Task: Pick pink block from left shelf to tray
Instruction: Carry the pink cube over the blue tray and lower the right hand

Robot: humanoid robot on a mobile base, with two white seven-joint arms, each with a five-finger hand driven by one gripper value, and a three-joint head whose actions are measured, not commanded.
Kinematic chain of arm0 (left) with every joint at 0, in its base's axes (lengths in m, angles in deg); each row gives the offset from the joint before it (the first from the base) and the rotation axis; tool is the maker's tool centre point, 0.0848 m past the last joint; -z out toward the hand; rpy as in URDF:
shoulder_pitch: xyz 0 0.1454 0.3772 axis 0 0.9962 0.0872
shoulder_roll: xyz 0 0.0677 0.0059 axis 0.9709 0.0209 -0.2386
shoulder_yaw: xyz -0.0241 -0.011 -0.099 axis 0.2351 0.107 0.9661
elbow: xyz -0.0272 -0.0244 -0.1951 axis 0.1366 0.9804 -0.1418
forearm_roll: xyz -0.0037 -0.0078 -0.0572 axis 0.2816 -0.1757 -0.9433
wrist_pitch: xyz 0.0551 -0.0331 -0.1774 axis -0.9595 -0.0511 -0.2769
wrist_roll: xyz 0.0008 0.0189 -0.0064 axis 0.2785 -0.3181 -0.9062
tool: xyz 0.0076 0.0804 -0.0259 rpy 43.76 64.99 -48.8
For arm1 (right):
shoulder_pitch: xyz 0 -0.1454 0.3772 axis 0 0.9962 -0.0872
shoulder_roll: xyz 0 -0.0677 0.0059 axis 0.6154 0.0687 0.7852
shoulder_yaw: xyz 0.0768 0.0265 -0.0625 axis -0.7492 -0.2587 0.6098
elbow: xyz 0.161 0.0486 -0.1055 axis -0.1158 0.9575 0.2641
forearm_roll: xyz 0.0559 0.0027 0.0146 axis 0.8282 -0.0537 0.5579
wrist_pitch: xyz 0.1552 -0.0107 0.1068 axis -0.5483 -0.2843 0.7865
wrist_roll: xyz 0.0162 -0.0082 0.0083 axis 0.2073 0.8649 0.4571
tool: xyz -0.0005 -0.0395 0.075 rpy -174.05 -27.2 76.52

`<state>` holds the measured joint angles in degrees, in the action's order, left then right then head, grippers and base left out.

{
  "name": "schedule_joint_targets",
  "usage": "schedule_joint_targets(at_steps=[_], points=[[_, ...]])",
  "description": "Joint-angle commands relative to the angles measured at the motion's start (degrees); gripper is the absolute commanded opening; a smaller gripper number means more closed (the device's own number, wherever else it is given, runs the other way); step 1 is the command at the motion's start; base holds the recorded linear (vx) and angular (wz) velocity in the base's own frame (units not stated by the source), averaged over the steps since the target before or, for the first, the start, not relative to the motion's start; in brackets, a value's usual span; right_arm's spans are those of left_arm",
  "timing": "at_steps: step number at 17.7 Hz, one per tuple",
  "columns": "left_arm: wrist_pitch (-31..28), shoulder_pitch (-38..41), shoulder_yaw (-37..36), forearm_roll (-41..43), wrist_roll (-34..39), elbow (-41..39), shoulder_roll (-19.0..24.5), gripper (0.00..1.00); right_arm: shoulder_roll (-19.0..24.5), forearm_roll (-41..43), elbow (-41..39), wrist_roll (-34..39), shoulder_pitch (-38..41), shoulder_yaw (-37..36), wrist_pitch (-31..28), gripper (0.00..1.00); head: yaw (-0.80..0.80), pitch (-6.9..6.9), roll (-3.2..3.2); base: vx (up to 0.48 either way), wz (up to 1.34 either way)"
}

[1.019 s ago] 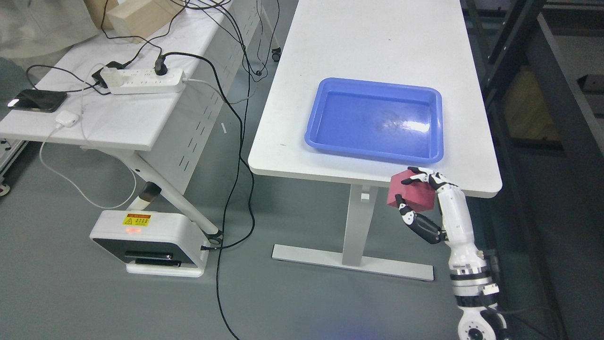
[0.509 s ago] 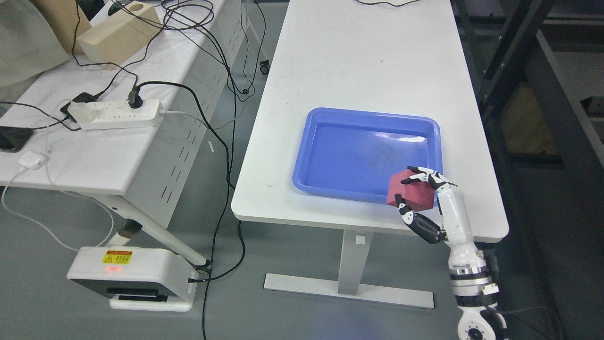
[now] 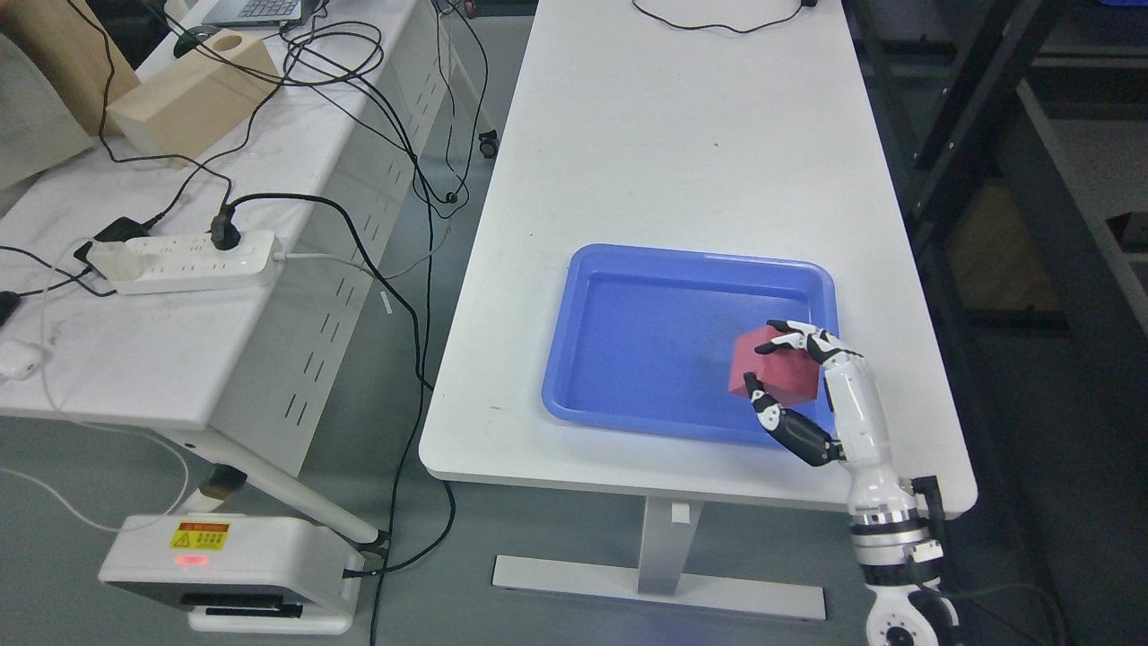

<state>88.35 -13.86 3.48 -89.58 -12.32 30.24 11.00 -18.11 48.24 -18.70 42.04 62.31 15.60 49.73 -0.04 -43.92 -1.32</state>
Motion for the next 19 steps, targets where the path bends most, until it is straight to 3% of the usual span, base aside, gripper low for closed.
schedule_joint_targets(at_steps=[1, 10, 19], points=[[0.0, 1.1, 0.0, 0.0, 0.0, -1.0, 1.0, 1.0, -1.0, 0.0, 0.0, 0.7, 0.3, 1.0, -0.4, 0.06, 0.0, 0.0, 0.0, 0.082, 0.01], [0.0, 1.1, 0.0, 0.0, 0.0, -1.0, 1.0, 1.0, -1.0, -0.8, 0.1, 5.0, 1.0, 3.4, -2.9, 0.06, 0.0, 0.0, 0.0, 0.081, 0.03], [0.0, 1.1, 0.0, 0.0, 0.0, -1.0, 1.0, 1.0, -1.0, -0.3, 0.2, 6.3, 1.8, 3.7, -5.1, 0.35, 0.0, 0.0, 0.0, 0.048, 0.01]])
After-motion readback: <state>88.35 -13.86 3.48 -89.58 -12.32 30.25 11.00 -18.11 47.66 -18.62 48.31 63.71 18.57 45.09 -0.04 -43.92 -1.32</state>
